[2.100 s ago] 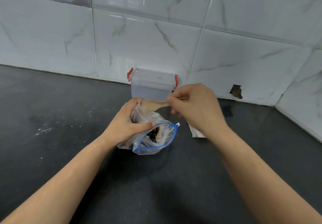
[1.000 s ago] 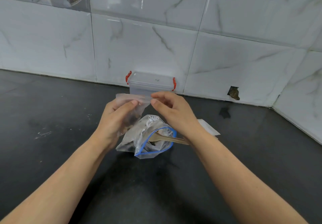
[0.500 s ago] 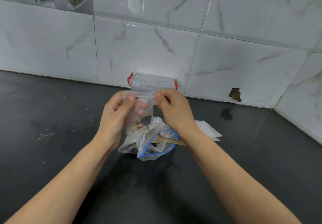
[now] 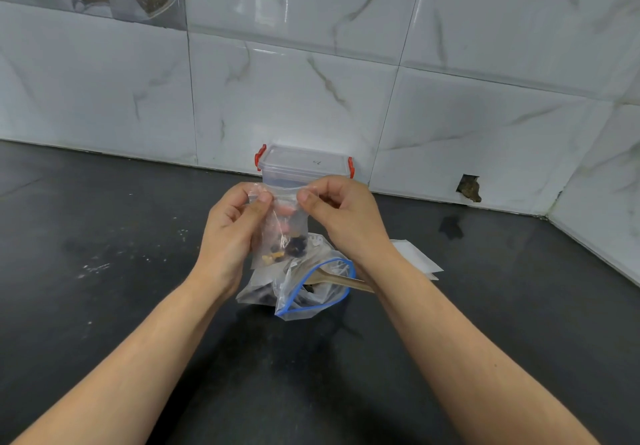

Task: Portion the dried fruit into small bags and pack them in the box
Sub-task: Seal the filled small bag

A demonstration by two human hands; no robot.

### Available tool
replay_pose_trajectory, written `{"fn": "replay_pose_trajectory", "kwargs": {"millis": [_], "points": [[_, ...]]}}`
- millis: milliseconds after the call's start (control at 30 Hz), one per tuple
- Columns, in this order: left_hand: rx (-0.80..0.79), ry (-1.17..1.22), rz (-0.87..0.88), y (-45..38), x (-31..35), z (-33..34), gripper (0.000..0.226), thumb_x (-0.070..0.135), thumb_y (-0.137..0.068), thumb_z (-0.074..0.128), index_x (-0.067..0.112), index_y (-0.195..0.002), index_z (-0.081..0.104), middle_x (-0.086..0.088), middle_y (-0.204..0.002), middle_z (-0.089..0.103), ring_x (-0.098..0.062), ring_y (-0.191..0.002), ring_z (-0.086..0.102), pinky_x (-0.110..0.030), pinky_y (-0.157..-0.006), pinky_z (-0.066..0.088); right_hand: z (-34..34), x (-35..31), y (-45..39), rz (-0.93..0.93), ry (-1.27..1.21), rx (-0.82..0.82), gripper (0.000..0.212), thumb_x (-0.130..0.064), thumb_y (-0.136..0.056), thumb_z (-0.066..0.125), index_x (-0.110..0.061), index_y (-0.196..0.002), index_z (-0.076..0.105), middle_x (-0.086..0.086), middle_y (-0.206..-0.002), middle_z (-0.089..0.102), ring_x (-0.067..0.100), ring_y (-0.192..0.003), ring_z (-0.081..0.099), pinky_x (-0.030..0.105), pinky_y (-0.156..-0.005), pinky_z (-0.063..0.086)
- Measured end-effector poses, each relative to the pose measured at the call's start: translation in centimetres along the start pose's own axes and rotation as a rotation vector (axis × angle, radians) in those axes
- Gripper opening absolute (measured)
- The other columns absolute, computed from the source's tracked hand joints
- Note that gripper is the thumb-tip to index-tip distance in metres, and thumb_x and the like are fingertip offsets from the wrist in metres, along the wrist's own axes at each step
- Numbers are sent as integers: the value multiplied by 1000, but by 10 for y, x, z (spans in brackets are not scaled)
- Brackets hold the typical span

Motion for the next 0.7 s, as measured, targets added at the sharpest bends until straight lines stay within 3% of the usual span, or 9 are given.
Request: {"fn": "replay_pose_trajectory", "kwargs": {"millis": [133,267,567,700], "points": [[7,-22,-11,-1,-2,-5,3,18,-84,62,17,-81,61,-7,-77,71,-15,-66,65,-28,-60,53,-5,3,-3,17,98,28,11,-22,-87,66,-25,-77,66,-2,-82,70,15,-81,65,38,-82,54],[-2,-44,8,-1,1,-4,6,17,-78,61,12,-81,61,3,-65,69,-5,-59,63,-18,-54,50,-9,5,-4,15,161,63,8,-25,-87,66,-22,-80,68,-1,-80,71,15,-79,66,36,-79,54],[0,-46,9,-2,1,-7,11,16,-77,63,20,-76,73,1,-69,72,-8,-64,65,-20,-58,53,-8,8,-4,94,-108,-48,5,-14,-78,75,-16,-83,74,0,-85,73,12,-84,68,26,-82,53],[-33,-64,4,-2,-2,-5,6,16,-81,68,18,-84,73,-2,-71,71,-13,-66,63,-26,-59,50,-6,12,-5,115,-89,-53,5,-13,-81,73,-13,-85,75,3,-86,73,16,-88,68,33,-87,54]]}}
Point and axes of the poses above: each hand's wrist, its own y-axis away from the middle knuckle, its own z-axis out of the palm, x = y × z, the point moved 9 cm from there along -y, towards the middle knuckle
